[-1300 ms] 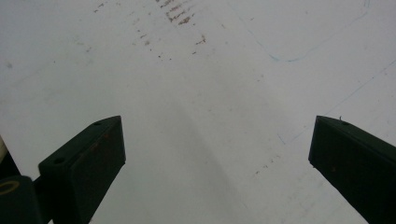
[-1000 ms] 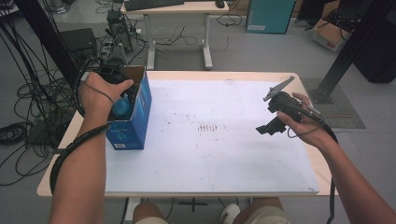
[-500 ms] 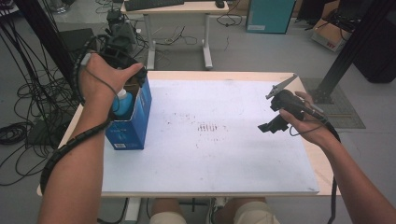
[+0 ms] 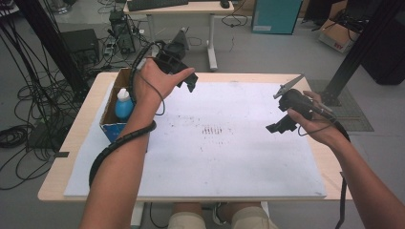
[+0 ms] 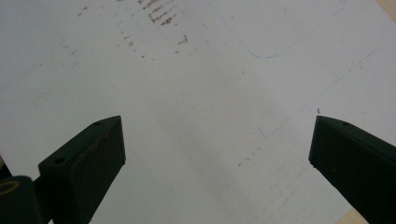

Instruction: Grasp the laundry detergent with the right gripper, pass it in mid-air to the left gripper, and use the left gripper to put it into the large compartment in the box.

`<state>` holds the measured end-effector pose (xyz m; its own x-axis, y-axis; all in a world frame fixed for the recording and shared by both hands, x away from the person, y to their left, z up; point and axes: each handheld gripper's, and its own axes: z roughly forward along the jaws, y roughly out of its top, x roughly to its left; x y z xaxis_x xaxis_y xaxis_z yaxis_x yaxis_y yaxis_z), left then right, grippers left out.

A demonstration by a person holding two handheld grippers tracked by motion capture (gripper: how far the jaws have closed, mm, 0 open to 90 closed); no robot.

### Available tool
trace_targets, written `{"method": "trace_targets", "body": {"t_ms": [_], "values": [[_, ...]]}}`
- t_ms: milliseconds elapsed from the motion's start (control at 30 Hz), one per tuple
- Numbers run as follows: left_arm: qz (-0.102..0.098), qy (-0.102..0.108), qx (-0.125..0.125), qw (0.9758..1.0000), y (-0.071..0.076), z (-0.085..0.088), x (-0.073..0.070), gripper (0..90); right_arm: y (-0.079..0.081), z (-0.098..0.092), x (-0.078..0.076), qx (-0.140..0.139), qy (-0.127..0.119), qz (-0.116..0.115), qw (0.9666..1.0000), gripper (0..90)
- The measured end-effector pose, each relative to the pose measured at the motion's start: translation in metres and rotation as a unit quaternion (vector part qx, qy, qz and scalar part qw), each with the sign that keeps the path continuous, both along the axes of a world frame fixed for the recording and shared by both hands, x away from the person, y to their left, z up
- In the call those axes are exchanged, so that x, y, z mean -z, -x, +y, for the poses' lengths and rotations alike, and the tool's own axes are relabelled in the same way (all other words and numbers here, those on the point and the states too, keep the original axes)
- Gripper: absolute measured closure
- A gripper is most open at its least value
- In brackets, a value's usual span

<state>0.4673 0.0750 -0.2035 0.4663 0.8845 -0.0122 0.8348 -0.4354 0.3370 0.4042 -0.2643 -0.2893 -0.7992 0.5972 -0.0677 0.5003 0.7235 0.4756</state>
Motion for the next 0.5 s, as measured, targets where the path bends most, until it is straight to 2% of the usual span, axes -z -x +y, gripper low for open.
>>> {"method": "trace_targets", "body": {"t_ms": [233,267,500], "values": [[-0.002,0.005,0.018,0.9998,-0.005,-0.02,0.008,7.8,-0.002,-0.003,0.0,0.012,-0.007,-0.002,0.9999,3.8],[-0.001,0.005,0.021,0.9998,-0.006,-0.022,0.009,7.8,-0.003,-0.004,-0.001,0.007,0.0,0.001,1.0,3.8],[0.002,0.008,0.024,0.9997,-0.008,-0.027,0.013,7.8,-0.002,-0.001,-0.003,0.006,-0.005,-0.005,1.0,3.8]]}}
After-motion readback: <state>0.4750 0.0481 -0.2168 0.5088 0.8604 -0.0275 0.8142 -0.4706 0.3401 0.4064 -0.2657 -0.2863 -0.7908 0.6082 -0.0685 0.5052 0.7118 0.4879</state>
